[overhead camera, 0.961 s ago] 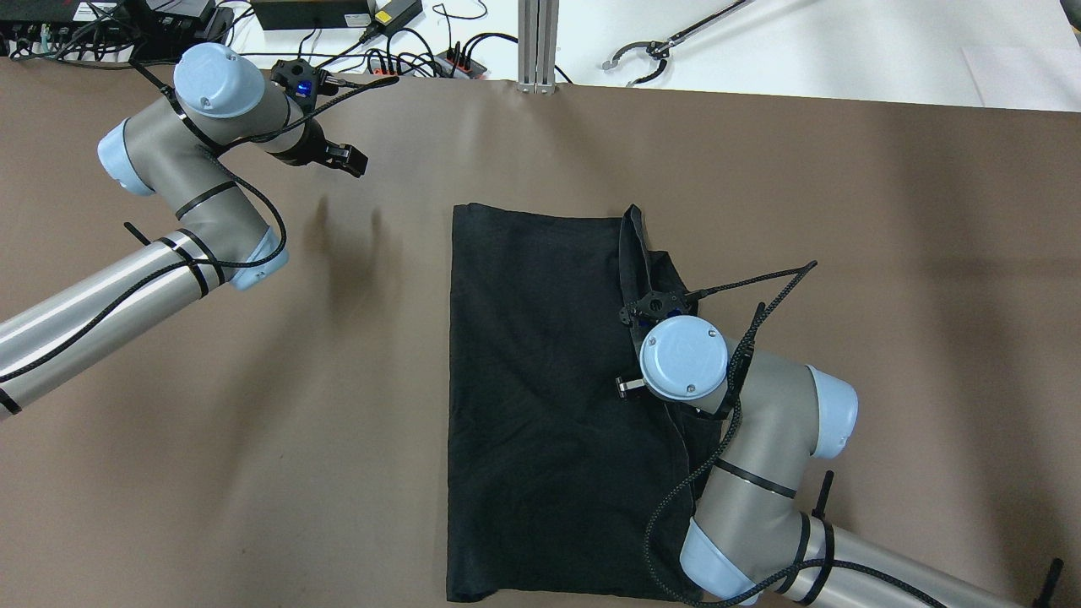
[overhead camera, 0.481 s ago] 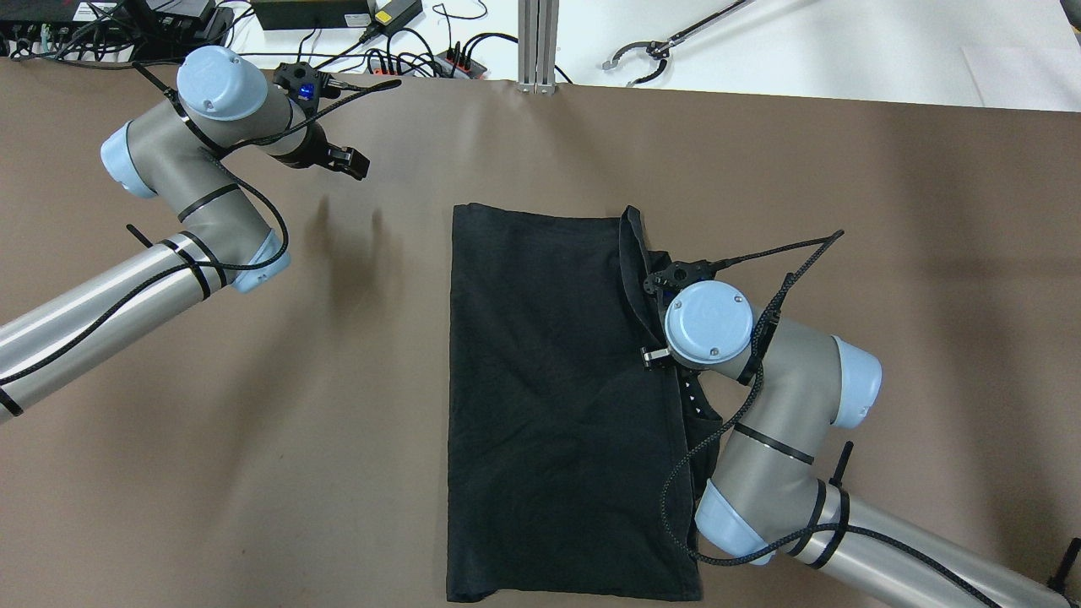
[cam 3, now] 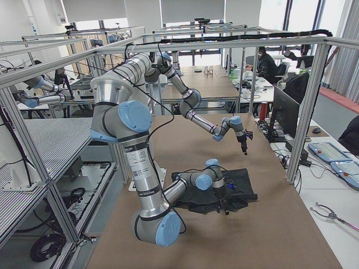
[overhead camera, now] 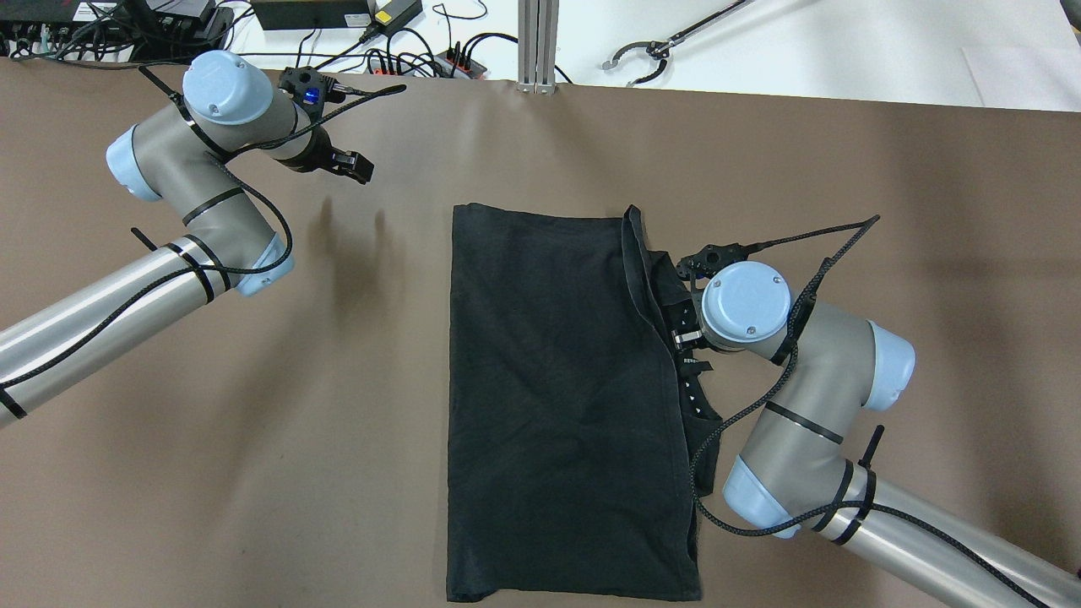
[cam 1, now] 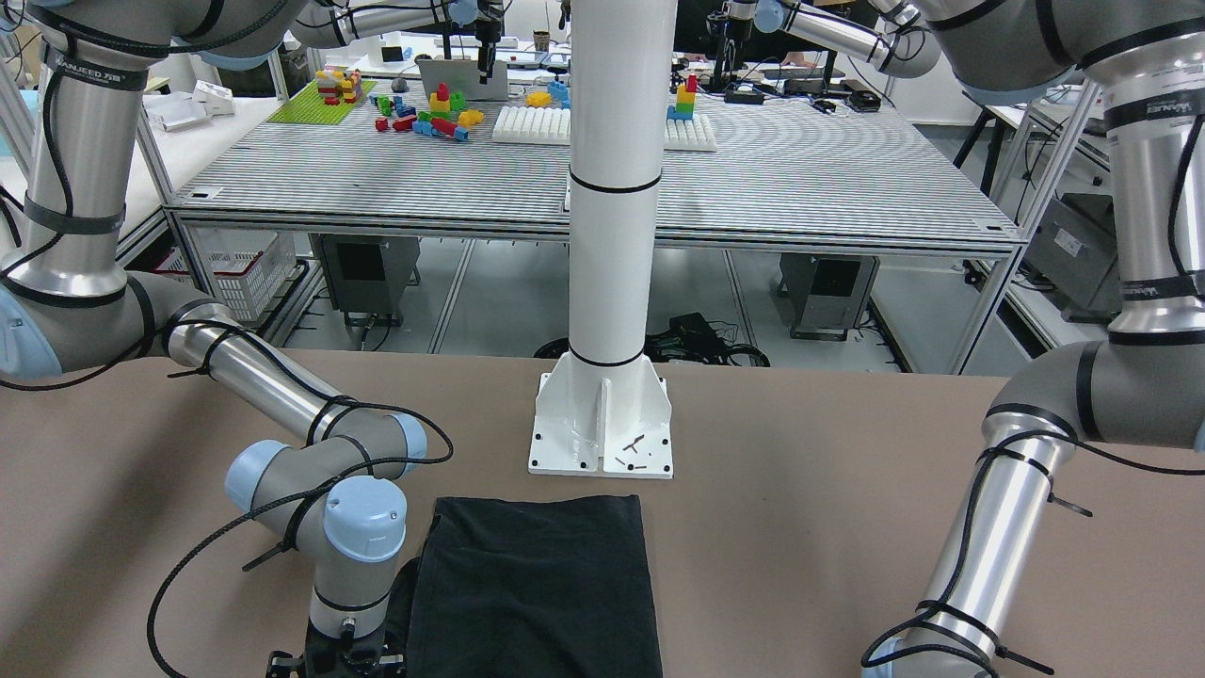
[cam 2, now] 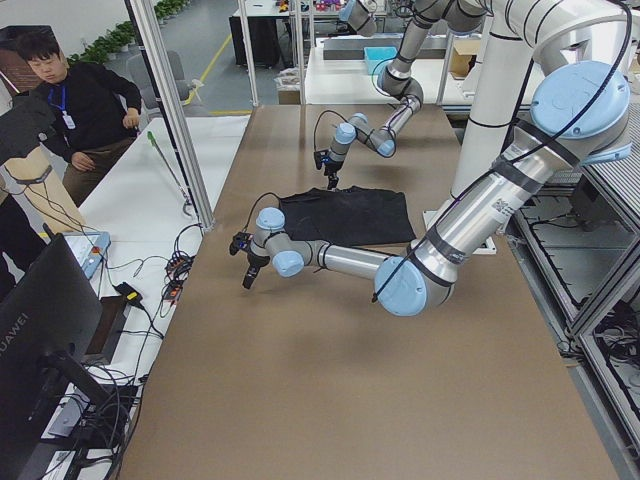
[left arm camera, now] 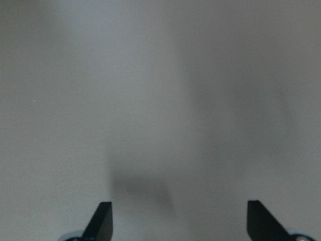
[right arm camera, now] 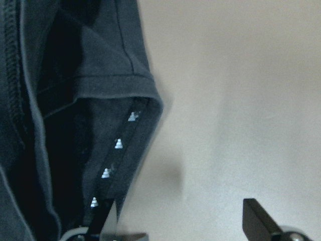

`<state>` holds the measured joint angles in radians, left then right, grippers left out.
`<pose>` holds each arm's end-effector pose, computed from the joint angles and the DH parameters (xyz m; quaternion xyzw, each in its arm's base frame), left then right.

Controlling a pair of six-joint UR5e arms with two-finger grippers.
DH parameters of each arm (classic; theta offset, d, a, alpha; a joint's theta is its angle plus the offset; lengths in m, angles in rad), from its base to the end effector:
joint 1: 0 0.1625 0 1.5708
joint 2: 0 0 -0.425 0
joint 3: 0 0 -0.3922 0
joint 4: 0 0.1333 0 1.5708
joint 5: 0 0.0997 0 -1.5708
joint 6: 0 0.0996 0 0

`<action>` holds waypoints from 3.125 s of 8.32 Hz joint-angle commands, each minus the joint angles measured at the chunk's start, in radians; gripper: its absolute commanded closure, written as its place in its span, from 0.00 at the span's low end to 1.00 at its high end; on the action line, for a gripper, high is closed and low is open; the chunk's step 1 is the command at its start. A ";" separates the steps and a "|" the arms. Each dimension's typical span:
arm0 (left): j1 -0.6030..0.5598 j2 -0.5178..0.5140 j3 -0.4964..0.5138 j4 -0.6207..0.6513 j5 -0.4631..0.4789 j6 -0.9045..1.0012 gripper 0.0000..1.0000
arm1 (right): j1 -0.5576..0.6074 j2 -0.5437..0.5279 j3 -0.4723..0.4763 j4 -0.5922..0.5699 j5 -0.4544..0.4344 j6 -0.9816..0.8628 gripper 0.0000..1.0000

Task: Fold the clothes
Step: 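Raise the right gripper to the far end while the left gripper approaches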

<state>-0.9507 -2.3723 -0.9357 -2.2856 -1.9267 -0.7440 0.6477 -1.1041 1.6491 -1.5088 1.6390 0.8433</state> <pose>0.4007 -0.7308 0.3757 0.2249 0.3889 0.0202 0.8932 -0.4541 -0.5022 0.3635 0.1644 -0.2515 -0.0482 0.9526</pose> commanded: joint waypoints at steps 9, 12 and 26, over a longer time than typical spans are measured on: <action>0.001 0.002 0.000 0.000 0.000 0.000 0.06 | 0.041 0.319 -0.333 0.081 0.028 0.146 0.06; 0.001 0.002 0.000 -0.002 0.000 0.000 0.06 | 0.041 0.285 -0.333 0.081 0.027 0.110 0.06; 0.189 0.177 -0.412 -0.002 -0.051 -0.525 0.05 | 0.219 0.021 0.119 0.294 0.226 0.549 0.07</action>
<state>-0.8540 -2.2674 -1.2194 -2.2868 -1.9818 -1.1290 0.8717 -1.0602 1.6961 -1.2198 1.8660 1.2396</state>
